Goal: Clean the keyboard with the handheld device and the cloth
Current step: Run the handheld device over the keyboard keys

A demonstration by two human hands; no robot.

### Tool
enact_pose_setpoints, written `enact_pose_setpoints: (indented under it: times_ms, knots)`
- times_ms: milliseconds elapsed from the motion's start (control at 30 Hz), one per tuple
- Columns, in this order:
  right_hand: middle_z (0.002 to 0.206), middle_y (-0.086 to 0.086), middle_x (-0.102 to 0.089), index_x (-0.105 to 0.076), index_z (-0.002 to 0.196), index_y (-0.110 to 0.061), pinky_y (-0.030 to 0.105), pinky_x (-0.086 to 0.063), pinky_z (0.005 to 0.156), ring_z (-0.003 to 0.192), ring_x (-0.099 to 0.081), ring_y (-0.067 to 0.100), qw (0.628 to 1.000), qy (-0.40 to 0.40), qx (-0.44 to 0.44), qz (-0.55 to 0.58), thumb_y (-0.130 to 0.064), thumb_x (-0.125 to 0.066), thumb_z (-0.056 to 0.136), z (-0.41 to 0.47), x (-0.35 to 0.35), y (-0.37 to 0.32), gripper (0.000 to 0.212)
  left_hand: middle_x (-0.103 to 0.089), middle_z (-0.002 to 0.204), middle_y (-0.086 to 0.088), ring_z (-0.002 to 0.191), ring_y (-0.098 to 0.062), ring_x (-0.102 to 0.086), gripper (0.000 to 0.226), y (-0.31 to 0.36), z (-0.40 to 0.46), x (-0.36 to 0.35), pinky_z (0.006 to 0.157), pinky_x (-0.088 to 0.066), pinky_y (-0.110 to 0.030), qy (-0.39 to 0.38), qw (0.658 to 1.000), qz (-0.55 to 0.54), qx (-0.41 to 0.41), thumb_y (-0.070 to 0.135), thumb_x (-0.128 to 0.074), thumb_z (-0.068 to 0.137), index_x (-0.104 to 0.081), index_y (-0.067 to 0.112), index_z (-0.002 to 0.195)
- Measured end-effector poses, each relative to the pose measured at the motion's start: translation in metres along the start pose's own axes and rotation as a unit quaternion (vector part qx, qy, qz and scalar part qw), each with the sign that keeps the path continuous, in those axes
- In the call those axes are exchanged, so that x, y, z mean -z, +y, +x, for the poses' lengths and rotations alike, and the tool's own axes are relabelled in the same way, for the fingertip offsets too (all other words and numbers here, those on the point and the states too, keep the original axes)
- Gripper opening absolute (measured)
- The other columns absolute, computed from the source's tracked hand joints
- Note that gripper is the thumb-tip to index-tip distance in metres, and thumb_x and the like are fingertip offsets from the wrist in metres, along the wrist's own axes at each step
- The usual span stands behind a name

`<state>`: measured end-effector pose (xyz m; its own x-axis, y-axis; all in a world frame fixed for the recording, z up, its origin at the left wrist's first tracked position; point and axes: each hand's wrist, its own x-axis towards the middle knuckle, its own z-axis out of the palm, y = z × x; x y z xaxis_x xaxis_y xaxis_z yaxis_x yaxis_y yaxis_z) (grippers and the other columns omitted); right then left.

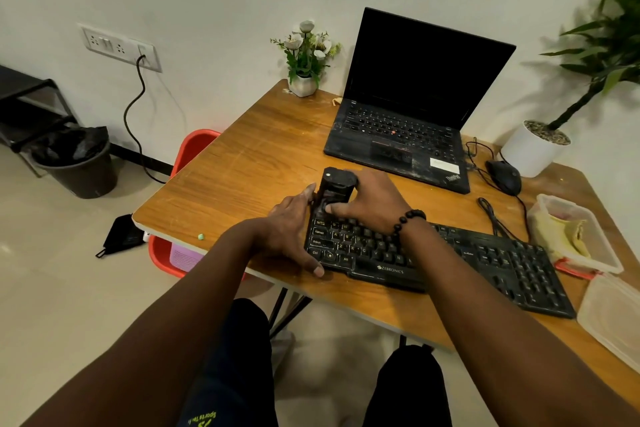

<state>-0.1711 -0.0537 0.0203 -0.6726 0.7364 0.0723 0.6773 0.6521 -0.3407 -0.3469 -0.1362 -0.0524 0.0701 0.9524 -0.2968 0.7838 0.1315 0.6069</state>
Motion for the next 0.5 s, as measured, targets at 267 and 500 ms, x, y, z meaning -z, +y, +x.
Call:
enact_pose_setpoints:
  times_ms: [267,500]
  knots:
    - [0.097,-0.006,-0.06,-0.06,0.102,-0.032,0.03,-0.041,0.072,0.095,-0.049,0.015,0.997,-0.005,0.024,-0.07,-0.049,-0.072,0.075,-0.0001,-0.0013,-0.003,0.035,-0.012,0.161,0.0,0.15,-0.03,-0.011,0.165,0.0022,-0.0003,0.0006,0.121,-0.02,-0.056,0.0,1.0,0.013,-0.007,0.075,-0.086,0.033,0.017,0.033,0.155]
    - [0.094,-0.008,-0.055,-0.061,0.113,-0.03,0.03,-0.037,0.075,0.093,-0.046,0.015,0.997,0.023,0.014,-0.07,-0.049,-0.072,0.076,-0.0082,0.0051,0.0024,0.043,-0.007,0.163,-0.001,0.151,-0.031,-0.007,0.164,0.0023,-0.0005,0.0007,0.121,-0.017,-0.059,-0.003,1.0,0.008,-0.012,0.07,-0.089,0.039,0.024,0.036,0.153]
